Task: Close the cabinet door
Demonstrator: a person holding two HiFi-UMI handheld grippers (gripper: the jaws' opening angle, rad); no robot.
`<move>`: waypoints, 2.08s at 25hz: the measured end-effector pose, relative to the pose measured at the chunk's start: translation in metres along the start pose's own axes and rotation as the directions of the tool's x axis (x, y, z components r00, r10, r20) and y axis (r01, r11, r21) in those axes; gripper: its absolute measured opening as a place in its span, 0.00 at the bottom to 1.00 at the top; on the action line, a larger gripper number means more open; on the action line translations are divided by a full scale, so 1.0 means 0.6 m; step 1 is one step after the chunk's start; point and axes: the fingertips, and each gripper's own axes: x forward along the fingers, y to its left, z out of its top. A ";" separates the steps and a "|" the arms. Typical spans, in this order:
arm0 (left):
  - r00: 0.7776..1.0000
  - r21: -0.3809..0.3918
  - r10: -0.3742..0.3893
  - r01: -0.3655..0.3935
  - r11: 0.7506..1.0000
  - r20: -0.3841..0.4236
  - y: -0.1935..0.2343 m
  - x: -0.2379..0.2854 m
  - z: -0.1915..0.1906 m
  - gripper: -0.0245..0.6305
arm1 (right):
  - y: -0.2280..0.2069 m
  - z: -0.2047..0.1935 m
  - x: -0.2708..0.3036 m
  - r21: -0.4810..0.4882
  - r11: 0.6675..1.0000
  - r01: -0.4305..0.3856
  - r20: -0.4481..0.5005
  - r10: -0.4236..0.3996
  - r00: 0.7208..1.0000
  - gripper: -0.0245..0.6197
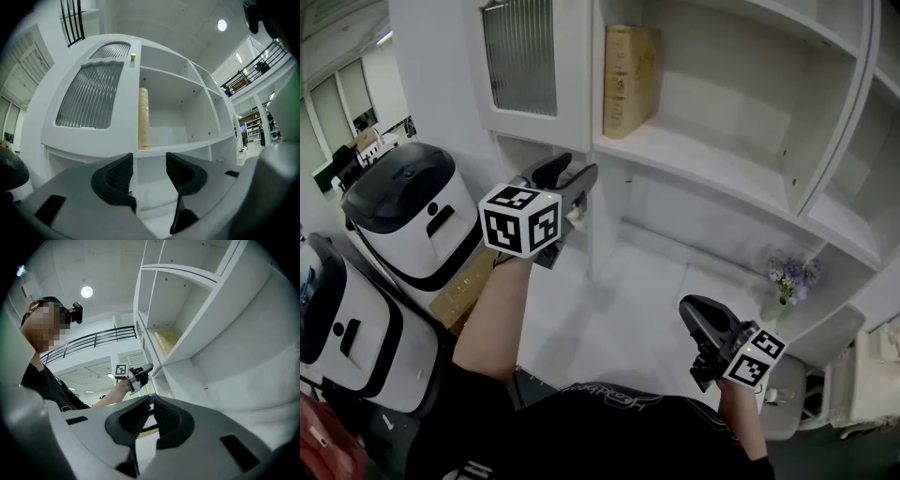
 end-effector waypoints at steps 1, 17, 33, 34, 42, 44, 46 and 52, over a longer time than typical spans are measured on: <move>1.000 0.001 -0.022 0.022 1.000 -0.004 -0.015 -0.013 -0.005 0.39 | 0.008 0.001 0.002 -0.006 1.000 -0.007 0.002 0.007 1.000 0.12; 0.940 -0.241 -0.340 0.332 0.912 0.008 -0.197 -0.307 -0.114 0.15 | 0.192 -0.040 0.091 -0.001 0.996 -0.086 0.025 0.086 0.996 0.12; 0.920 -0.303 -0.392 0.372 0.877 -0.002 -0.225 -0.485 -0.185 0.08 | 0.326 -0.132 0.105 -0.015 1.000 -0.004 0.052 0.005 0.999 0.12; 0.920 -0.310 -0.392 0.372 0.875 -0.003 -0.225 -0.492 -0.185 0.08 | 0.331 -0.135 0.104 -0.011 1.000 0.000 0.056 0.000 0.998 0.12; 0.924 -0.302 -0.381 0.362 0.882 -0.005 -0.216 -0.514 -0.202 0.08 | 0.353 -0.160 0.106 -0.020 0.999 0.029 0.033 -0.028 0.999 0.12; 0.927 -0.316 -0.376 0.354 0.880 -0.009 -0.212 -0.514 -0.210 0.08 | 0.353 -0.168 0.108 -0.021 0.999 0.034 0.023 -0.033 0.999 0.12; 0.925 -0.328 -0.380 0.359 0.874 -0.001 -0.209 -0.513 -0.209 0.08 | 0.352 -0.171 0.111 -0.021 0.999 0.035 0.019 -0.035 0.999 0.12; 0.923 -0.325 -0.384 0.362 0.874 -0.006 -0.204 -0.513 -0.211 0.08 | 0.353 -0.183 0.125 -0.016 0.999 0.037 0.013 -0.037 0.999 0.12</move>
